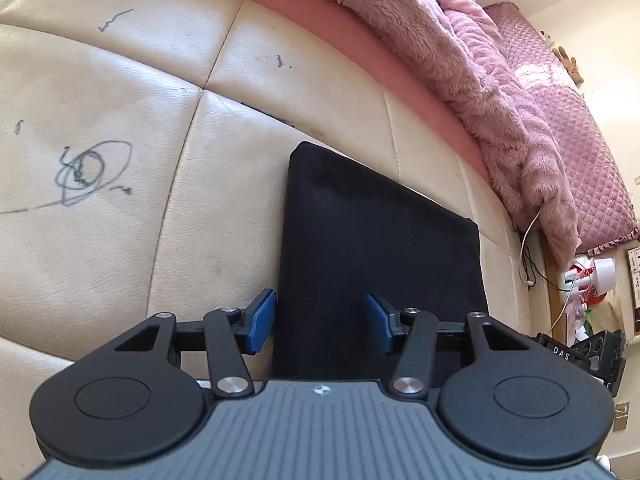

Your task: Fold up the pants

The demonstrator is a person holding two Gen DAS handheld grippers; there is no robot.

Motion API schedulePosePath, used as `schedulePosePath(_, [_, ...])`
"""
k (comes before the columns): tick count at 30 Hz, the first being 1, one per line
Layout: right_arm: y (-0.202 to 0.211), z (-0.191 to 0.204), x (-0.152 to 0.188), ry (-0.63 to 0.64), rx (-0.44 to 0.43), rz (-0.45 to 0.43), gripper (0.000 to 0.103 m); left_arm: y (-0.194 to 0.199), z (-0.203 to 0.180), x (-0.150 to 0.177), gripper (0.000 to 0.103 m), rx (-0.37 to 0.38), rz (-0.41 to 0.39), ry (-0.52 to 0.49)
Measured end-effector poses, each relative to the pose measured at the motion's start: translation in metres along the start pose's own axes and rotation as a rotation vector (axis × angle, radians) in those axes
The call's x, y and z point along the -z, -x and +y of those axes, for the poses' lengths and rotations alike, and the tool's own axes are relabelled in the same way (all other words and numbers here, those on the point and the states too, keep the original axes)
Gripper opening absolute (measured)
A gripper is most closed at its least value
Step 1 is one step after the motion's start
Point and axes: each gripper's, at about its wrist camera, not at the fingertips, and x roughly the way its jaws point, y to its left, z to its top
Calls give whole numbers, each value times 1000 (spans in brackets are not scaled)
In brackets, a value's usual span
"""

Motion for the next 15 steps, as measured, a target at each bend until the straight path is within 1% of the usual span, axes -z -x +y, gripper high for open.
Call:
schedulePosePath(1, [-1, 0, 0, 2, -3, 3, 53, -1, 0, 0, 59, 0, 1, -6])
schedulePosePath(2, [-3, -1, -2, -3, -8, 5, 50, -1, -1, 0, 58, -2, 1, -15])
schedulePosePath(4, [-4, -3, -3, 3, -9, 12, 43, -3, -3, -1, 50, -3, 1, -28])
schedulePosePath(5, [-5, -3, -3, 3, -10, 15, 41, -2, -1, 0, 49, -4, 1, -29])
schedulePosePath(7, [-7, -3, -4, 12, -12, 20, 35, -2, 0, 0, 36, -7, 4, -32])
schedulePosePath(8, [-6, -3, -4, 8, -14, 22, 31, -2, 1, -1, 33, -7, 5, -32])
schedulePosePath(10, [-8, -4, -4, 1, -27, 28, 26, -1, 2, -1, 23, -6, 4, -33])
schedulePosePath(13, [-6, -2, -4, -4, -32, 29, 20, 2, 2, -3, 18, -6, 1, -50])
schedulePosePath(14, [-5, -1, -5, -8, -32, 27, 17, 4, 2, -4, 18, -9, -3, -55])
schedulePosePath(15, [-4, 1, -5, -14, -37, 26, 16, 6, 2, -5, 17, -14, -8, -56])
